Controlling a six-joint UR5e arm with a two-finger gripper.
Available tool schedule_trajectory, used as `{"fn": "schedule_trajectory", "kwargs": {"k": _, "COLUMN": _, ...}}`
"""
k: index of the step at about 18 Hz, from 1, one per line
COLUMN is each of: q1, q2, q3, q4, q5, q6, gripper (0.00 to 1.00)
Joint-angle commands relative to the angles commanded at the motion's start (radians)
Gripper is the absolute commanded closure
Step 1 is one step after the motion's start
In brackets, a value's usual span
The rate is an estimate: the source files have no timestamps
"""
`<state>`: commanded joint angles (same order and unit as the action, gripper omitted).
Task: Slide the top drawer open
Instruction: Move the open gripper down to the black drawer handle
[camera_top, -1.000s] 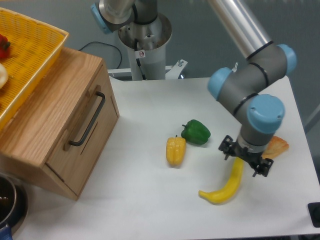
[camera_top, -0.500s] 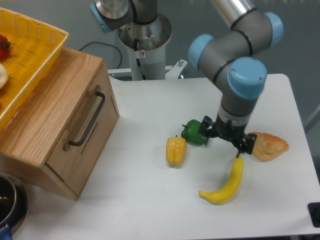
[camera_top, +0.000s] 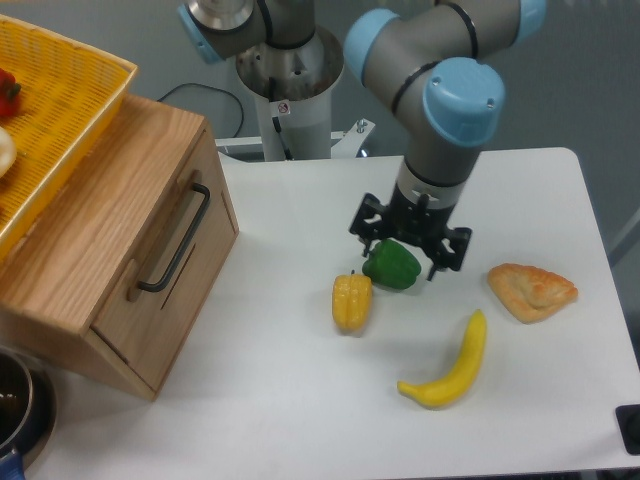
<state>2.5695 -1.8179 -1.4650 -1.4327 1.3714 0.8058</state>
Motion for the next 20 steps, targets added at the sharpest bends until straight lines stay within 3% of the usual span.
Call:
{"fn": "schedule_trajectory", "kwargs": {"k": 4, "q1": -0.045, "q2": 0.032, "q3": -0.002, "q4": -0.054, "q5": -0.054, "q6": -0.079, "gripper": 0.0}}
{"fn": "schedule_trajectory", "kwargs": {"k": 10, "q1": -0.091, "q2": 0.109, "q3": -0.083, "q4": -0.046, "q5": -0.094, "q6": -0.123, "gripper": 0.0}}
{"fn": "schedule_trajectory", "kwargs": {"k": 20, "q1": -0.129, "q2": 0.112, "q3": -0.087, "q4": -0.06, "q5": -0.147, "q6": -0.212, "gripper": 0.0}}
